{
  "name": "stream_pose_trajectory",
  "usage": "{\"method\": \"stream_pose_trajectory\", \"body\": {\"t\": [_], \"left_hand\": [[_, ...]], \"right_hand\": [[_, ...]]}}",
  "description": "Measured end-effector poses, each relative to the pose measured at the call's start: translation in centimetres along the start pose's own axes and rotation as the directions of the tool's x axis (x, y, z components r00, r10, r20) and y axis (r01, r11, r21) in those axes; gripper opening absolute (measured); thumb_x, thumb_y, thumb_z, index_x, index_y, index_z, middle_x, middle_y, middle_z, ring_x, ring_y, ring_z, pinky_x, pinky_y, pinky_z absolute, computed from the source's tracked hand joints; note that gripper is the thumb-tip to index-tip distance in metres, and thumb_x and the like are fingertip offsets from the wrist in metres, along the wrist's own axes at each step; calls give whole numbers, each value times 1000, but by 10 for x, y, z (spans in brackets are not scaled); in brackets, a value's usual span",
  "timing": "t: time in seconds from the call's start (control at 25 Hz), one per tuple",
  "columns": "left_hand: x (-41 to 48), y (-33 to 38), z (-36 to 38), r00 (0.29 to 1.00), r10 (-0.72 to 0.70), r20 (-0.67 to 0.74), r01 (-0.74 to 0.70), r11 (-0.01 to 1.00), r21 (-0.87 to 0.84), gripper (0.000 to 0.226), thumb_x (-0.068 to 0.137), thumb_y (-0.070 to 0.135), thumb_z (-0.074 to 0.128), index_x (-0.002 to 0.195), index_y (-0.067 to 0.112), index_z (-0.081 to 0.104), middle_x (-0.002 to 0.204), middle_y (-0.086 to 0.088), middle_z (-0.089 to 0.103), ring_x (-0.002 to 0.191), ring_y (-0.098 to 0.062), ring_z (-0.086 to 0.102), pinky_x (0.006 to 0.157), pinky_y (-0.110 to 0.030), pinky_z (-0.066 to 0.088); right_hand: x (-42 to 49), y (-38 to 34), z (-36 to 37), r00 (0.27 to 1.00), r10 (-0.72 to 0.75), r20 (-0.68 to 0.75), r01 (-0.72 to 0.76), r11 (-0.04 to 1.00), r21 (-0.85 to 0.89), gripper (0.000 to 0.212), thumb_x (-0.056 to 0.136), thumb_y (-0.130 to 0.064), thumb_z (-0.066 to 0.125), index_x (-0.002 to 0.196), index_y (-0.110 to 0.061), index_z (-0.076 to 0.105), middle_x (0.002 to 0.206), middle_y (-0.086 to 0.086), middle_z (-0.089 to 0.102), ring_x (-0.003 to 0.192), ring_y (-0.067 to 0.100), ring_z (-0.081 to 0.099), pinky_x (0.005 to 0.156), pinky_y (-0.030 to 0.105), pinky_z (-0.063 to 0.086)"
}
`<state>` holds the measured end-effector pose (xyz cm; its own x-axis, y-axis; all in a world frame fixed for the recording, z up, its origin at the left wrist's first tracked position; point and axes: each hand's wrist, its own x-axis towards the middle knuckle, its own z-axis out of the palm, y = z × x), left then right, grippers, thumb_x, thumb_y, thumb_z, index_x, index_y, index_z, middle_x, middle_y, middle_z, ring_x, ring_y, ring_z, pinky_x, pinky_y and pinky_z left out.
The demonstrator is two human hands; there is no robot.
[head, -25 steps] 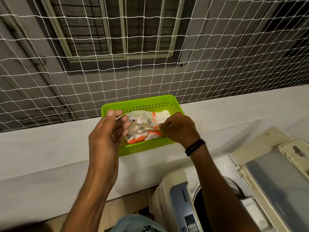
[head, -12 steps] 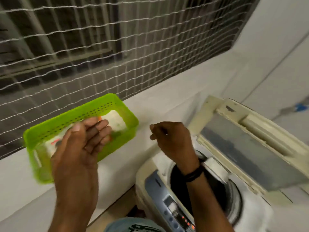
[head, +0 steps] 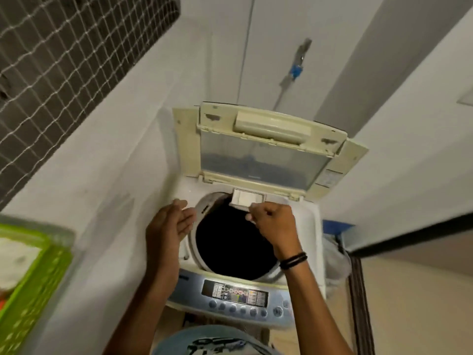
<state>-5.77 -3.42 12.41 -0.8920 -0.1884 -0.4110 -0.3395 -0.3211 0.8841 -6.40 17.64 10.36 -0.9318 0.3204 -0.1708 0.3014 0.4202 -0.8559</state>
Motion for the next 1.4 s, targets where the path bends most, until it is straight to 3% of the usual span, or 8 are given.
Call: {"method": "stream_pose_trajectory", "body": {"t": [0.12, 0.24, 0.56, 0.68, 0.84, 1.08, 1.2, 1.4], "left_hand": [[48, -41, 22, 981, -183, 71, 176, 980, 93, 28, 98, 31, 54, 113, 10, 65, 104, -15, 73, 96, -24, 72, 80, -31, 54], [93, -84, 35, 914, -377, 148, 353, 921, 165, 43, 96, 31, 58, 132, 8, 56, 113, -16, 71, 98, -23, 70, 82, -30, 54], [183, -162, 91, 680, -702, 213, 712, 701, 37, 48, 98, 27, 57, 139, 6, 46, 141, -24, 51, 125, -32, 55, 103, -40, 45], [205, -174, 109, 683, -714, 153, 721, 693, 13, 53, 96, 25, 60, 140, 1, 43, 139, -25, 50, 126, -34, 54, 99, -41, 46], [222, -188, 122, 702, -704, 108, 708, 706, -4, 44, 97, 17, 59, 134, -3, 50, 132, -27, 56, 123, -35, 57, 98, -40, 48], [227, -207, 128, 750, -661, 32, 661, 751, 9, 32, 98, 4, 53, 126, -11, 54, 101, -23, 66, 89, -28, 66, 90, -36, 52], [230, -211, 131, 777, -629, -4, 629, 777, 15, 28, 97, 4, 53, 121, -10, 57, 102, -24, 67, 83, -25, 67, 84, -32, 54], [234, -212, 137, 810, -586, -22, 586, 810, -20, 26, 96, 9, 58, 114, -9, 60, 95, -21, 66, 82, -24, 67, 68, -27, 57]], "right_hand": [[8, 41, -6, 959, 277, -59, -254, 934, 253, 32, 93, -25, 65, 65, -13, 77, 60, 4, 67, 54, 16, 51, 55, 30, 41], [22, 71, 1, 882, 470, 28, -418, 755, 506, 26, 94, -19, 65, 73, -10, 77, 71, 8, 72, 55, 13, 53, 49, 20, 46], [97, 130, 57, 690, 710, 141, -523, 354, 776, 24, 95, -25, 66, 93, -1, 68, 80, 13, 65, 57, 14, 58, 46, 17, 52], [122, 147, 76, 639, 746, 186, -538, 261, 801, 33, 90, -27, 71, 110, 0, 66, 92, 16, 66, 64, 16, 63, 52, 20, 57], [140, 158, 93, 666, 719, 199, -452, 178, 874, 31, 94, -16, 66, 118, 2, 63, 94, 17, 69, 64, 18, 67, 61, 24, 60], [150, 168, 97, 654, 740, 156, -416, 179, 891, 10, 92, -6, 67, 100, 1, 66, 86, 17, 70, 68, 18, 69, 65, 24, 62], [152, 170, 99, 651, 747, 139, -411, 193, 891, 5, 91, -4, 68, 94, -1, 67, 84, 17, 70, 70, 19, 68, 74, 29, 62], [164, 167, 97, 652, 749, 117, -373, 182, 910, 3, 89, -2, 70, 89, -1, 67, 76, 14, 68, 63, 16, 68, 56, 22, 58]]}}
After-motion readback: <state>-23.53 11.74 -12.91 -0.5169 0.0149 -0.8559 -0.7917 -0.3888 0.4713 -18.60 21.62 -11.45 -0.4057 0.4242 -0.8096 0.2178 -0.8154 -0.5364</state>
